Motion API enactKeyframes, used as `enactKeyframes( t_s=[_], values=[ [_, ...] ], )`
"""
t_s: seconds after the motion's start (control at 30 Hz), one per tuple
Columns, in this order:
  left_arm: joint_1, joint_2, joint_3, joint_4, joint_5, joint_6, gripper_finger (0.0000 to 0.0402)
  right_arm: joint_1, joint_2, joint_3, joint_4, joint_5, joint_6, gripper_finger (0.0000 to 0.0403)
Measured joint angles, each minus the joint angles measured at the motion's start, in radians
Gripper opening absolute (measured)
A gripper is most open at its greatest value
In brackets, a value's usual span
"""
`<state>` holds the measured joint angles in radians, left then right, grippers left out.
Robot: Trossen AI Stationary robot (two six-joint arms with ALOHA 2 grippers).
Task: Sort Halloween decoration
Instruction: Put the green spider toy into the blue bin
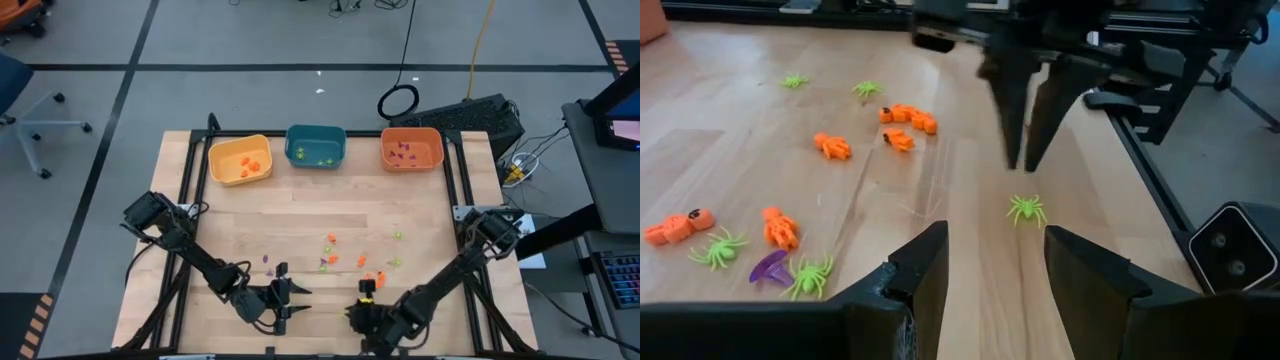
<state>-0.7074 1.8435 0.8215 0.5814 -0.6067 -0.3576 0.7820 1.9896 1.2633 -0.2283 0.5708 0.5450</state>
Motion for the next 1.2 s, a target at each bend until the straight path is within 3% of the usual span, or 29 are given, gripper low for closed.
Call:
enactKeyframes(
  t_s=[0.2,0.37,0.53,0.7,1.0,1.2],
  values=[
    [-0.001,0.0,0.0,-0.014,0.0,-0.001,0.0166,-0.05,0.019,0.0,0.109,-0.155,-0.048,0.0142],
    [-0.003,0.0,0.0,-0.025,0.0,-0.003,0.0166,-0.064,0.037,-0.001,0.086,-0.156,-0.044,0.021],
    [-0.003,0.0,0.0,-0.025,0.0,-0.003,0.0166,-0.069,0.068,0.001,0.095,-0.191,-0.035,0.0242],
    [-0.004,0.0,0.0,-0.026,0.0,-0.003,0.0166,-0.074,0.085,0.002,0.097,-0.201,-0.031,0.0229],
    [-0.004,0.0,0.0,-0.026,0.0,-0.003,0.0166,-0.074,0.086,0.002,0.081,-0.204,-0.037,0.0146],
    [-0.005,0.0,0.0,-0.026,0.0,-0.003,0.0166,-0.074,0.087,0.002,0.084,-0.204,-0.042,0.0114]
  ],
)
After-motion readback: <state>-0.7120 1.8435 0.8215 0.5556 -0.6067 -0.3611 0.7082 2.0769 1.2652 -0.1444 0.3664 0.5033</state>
